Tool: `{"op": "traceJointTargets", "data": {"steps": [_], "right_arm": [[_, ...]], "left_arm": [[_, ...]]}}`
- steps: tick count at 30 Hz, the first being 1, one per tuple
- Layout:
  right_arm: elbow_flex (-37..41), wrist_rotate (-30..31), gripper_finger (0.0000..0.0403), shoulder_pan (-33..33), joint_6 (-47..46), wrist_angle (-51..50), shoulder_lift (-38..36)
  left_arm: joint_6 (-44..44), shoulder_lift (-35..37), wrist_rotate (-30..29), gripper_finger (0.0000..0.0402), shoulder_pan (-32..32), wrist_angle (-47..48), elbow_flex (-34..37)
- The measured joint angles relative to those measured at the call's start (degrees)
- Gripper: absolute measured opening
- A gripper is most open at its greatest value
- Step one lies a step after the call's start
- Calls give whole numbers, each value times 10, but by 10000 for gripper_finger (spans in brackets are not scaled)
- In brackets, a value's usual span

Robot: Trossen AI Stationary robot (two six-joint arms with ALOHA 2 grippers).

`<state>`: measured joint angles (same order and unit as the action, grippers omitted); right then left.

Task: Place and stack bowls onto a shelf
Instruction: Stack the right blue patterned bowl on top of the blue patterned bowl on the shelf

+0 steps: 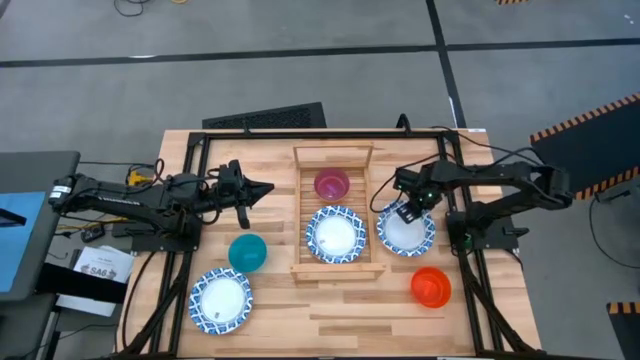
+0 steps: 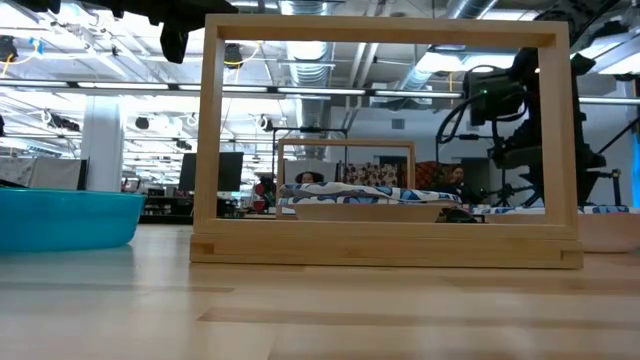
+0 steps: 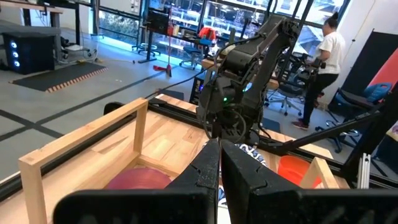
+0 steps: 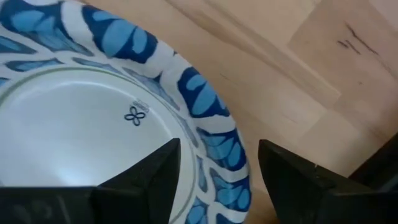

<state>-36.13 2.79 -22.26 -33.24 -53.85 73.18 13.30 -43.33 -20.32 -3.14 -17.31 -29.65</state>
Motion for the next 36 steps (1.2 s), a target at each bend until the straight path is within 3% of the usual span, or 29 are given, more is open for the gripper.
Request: {"op": "traceJointTargets", "data": {"steps": [4, 12, 18, 27, 36], "right_arm": [[0, 0, 196, 0, 5, 2, 1], [-12, -15, 22, 0, 22, -29, -27], [-69, -16, 24, 0, 34, -125, -83], [-223, -18, 21, 1, 14, -247, -138], [-247, 4, 21, 60, -60, -85, -111]], "left_arm": [[9, 0, -1, 0, 0, -2, 0], [11, 0, -12, 0, 0, -2, 0], [26, 0, -35, 0, 0, -2, 0], [39, 0, -42, 0, 0, -2, 0], [51, 0, -45, 0, 0, -2, 0]]}}
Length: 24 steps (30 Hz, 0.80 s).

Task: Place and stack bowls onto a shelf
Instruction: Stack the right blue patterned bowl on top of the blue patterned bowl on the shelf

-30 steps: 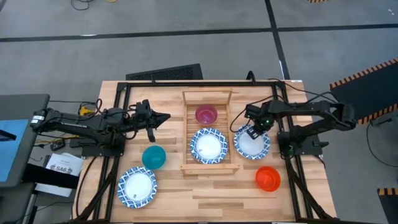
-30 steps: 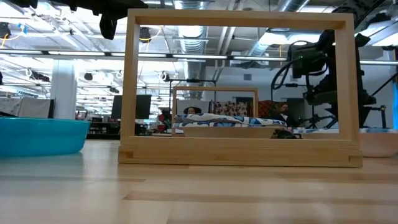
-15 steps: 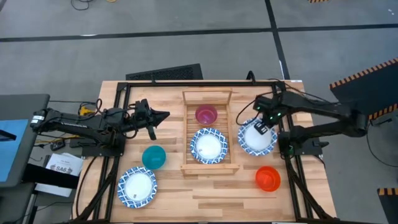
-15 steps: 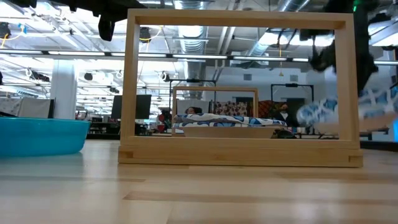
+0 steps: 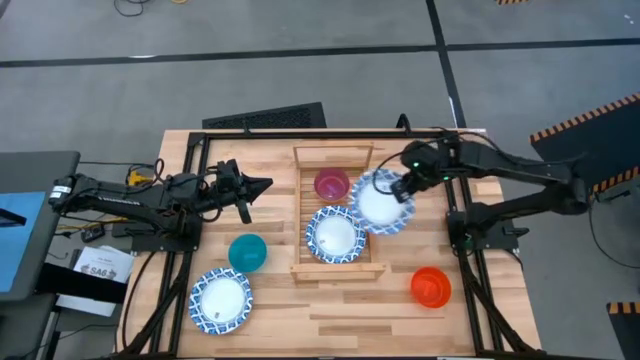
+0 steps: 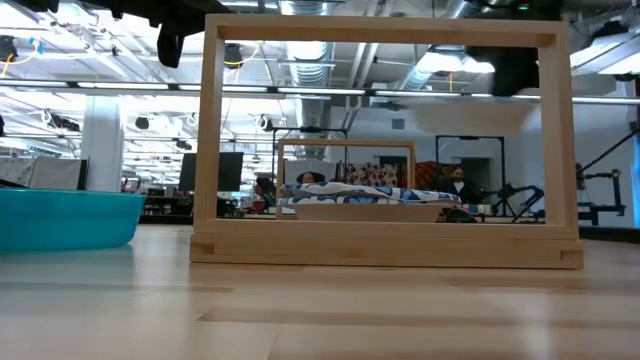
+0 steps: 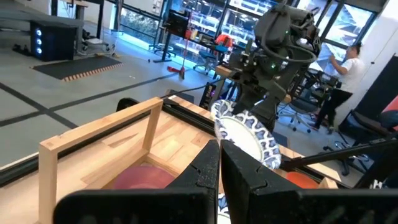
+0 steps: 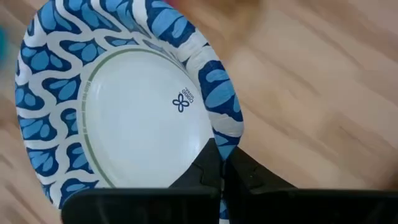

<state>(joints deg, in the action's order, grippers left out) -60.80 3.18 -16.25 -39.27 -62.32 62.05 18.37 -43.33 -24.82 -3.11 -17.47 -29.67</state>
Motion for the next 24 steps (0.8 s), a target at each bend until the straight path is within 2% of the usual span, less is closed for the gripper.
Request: {"op": "traceJointTargets", "data": {"steps": [5, 9, 12, 16, 24], "right_arm": [[0, 13, 21, 41, -34, 147, 60], [0, 12, 21, 71, -63, 227, 131], [0, 6, 21, 85, -78, 262, 178], [0, -33, 21, 99, -89, 292, 223], [0, -60, 21, 133, -112, 299, 265]], "left_arm": [[-1, 0, 0, 0, 0, 0, 0], [-1, 0, 0, 0, 0, 0, 0], [-1, 0, 0, 0, 0, 0, 0], [0, 0, 0, 0, 0, 0, 0], [-1, 0, 0, 0, 0, 0, 0]]}}
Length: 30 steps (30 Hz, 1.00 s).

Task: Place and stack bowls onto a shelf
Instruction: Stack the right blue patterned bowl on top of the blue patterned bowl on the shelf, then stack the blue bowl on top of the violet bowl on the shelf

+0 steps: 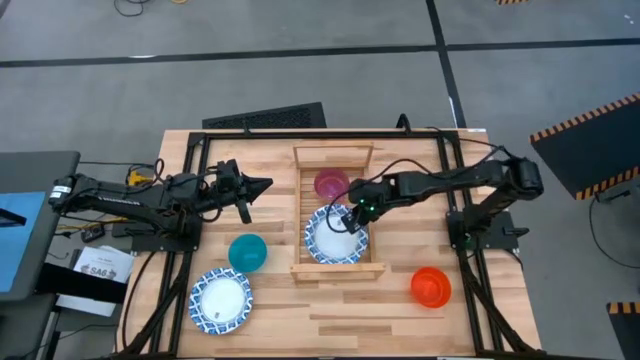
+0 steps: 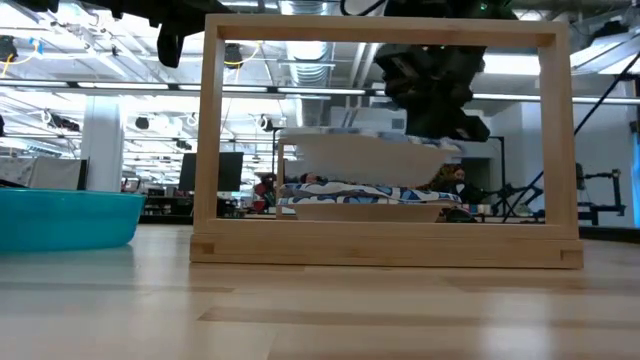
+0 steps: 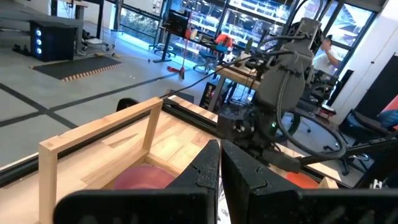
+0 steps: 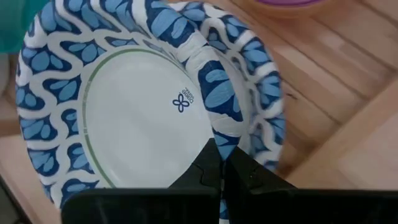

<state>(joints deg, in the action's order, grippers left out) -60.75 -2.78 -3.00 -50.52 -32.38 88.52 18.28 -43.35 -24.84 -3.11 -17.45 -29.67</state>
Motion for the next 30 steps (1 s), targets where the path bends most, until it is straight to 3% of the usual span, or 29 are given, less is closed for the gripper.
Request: {"op": "traceJointTargets", "data": {"steps": [4, 11, 21, 30], "right_arm": [[0, 0, 23, 4, -18, 1, 13], [0, 0, 72, 4, -22, 13, 20], [0, -1, 89, -2, -2, 14, 19], [-1, -4, 184, -11, 37, -20, -29]], "left_arm": [[0, 0, 0, 0, 0, 0, 0], [0, 0, 0, 0, 0, 0, 0], [-1, 0, 0, 0, 0, 0, 0], [-2, 0, 0, 0, 0, 10, 0]]}}
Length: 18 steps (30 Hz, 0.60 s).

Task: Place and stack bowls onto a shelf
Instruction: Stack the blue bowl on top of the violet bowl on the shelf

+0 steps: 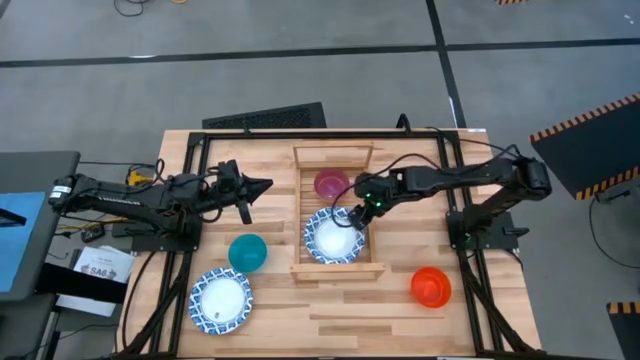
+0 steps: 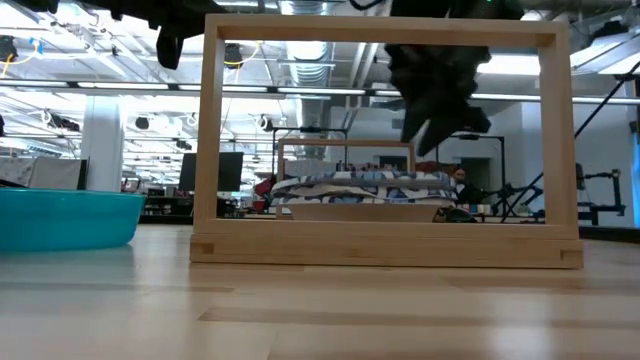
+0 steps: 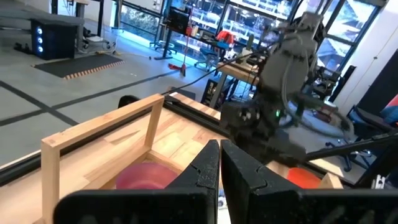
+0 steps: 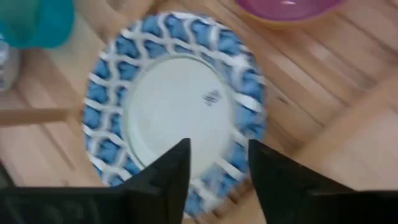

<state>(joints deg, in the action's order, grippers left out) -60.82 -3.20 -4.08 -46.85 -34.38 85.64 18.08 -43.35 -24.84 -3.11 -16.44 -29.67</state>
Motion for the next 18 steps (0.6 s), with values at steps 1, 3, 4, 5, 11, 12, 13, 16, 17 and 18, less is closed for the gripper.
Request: {"op": "traceJointTargets", "data": {"steps": [1, 3, 4, 5, 11, 12, 13, 16, 17, 18], "right_arm": [[0, 0, 196, -4, 8, -19, -8], [0, 0, 217, -11, 22, -59, -23], [0, 1, 226, -13, 28, -79, -31], [0, 1, 233, -15, 34, -99, -39], [9, 29, 245, 17, 62, -144, -70], [19, 37, 245, 27, 63, -136, -77], [32, 43, 245, 37, 62, -125, -85], [83, 45, 245, 60, 38, -78, -112], [102, 46, 245, 67, 26, -61, -123], [119, 46, 245, 73, 14, -39, -134]], "left_arm": [[-1, 0, 0, 0, 0, 3, 0], [-1, 0, 0, 0, 0, 9, 0], [-1, 0, 0, 0, 0, 11, 0], [-1, 0, 0, 0, 0, 10, 0], [-2, 0, 0, 0, 0, 12, 0], [-3, 0, 0, 0, 0, 12, 0], [-3, 0, 0, 0, 0, 12, 0], [-3, 0, 0, 0, 0, 12, 0], [-3, 0, 0, 0, 0, 12, 0], [-3, 0, 0, 0, 0, 12, 0]]}}
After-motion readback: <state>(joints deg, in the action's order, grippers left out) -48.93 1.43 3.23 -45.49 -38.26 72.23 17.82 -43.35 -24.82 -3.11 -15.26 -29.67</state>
